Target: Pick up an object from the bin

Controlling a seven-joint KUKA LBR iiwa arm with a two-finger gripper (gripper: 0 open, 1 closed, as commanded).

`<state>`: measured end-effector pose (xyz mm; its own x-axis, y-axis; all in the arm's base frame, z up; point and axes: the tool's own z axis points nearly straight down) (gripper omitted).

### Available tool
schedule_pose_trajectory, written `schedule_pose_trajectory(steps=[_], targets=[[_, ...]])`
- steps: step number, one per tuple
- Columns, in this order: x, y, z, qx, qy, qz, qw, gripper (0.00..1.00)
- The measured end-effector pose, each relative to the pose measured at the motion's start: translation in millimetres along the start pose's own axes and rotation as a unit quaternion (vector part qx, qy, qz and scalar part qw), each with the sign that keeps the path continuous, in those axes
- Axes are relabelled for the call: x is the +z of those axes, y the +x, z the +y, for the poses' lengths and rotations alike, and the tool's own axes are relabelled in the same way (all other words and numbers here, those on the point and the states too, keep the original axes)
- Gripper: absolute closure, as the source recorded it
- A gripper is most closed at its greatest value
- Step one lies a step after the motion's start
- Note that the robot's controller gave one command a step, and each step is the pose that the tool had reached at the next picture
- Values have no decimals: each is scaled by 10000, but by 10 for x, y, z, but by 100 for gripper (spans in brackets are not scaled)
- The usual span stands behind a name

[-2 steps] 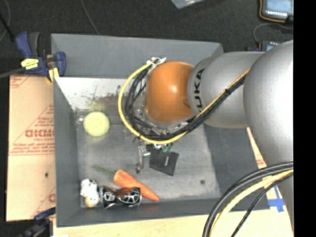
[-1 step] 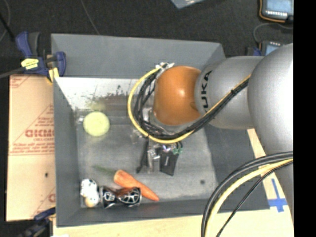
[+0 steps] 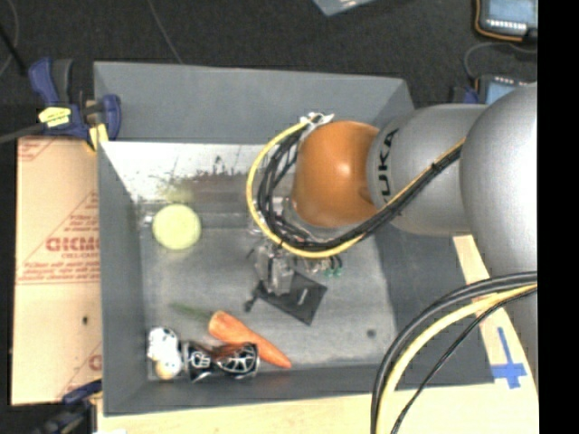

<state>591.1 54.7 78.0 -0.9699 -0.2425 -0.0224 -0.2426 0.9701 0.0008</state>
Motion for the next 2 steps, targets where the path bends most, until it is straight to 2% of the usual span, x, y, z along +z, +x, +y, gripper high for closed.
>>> schedule_pose_trajectory(steps=[2], targets=[[-112,0,-33,-133,3,-9,9999,100]])
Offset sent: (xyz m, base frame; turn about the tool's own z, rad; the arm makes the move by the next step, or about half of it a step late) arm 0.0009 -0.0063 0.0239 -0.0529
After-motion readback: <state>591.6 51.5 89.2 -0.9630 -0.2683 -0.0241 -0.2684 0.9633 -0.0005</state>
